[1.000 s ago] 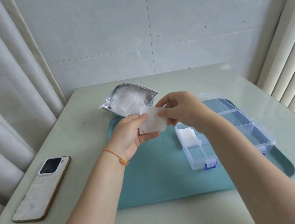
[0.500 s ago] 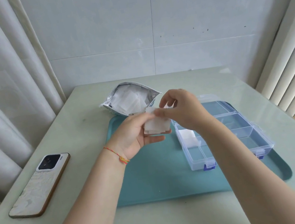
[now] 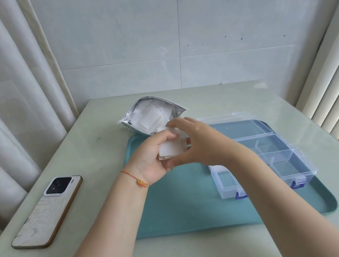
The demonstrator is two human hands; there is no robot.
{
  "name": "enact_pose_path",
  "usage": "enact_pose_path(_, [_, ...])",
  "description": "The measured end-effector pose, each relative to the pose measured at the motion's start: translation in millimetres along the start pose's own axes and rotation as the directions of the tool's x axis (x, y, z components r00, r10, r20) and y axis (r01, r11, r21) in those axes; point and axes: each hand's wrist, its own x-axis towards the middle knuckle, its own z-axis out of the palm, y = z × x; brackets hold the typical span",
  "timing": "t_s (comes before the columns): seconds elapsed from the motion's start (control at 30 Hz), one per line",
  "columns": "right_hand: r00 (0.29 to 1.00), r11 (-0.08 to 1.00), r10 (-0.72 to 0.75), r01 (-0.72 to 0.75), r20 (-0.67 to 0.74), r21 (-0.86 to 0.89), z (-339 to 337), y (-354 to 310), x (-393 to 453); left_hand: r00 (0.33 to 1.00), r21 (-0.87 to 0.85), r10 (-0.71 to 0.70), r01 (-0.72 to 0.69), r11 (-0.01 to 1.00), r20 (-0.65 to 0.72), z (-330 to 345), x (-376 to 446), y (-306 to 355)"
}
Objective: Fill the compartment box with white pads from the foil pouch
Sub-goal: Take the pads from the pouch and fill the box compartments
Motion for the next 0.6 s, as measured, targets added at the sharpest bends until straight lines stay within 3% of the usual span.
enact_pose_path(0.33, [0.999, 0.972, -0.042, 0.042, 0.005, -0.232, 5.3, -10.3, -4.3, 0.997, -0.016, -0.003, 0.004, 1.0, 0.075, -0.5, 0.9, -2.4])
enact_pose_path(0.6, [1.0, 0.973, -0.023, 0.026, 0.018, -0.229, -1.4, -9.3, -6.7, 0.997, -0.078, -0.02, 0.026, 0.997, 0.081, 3.6, -0.6, -1.6])
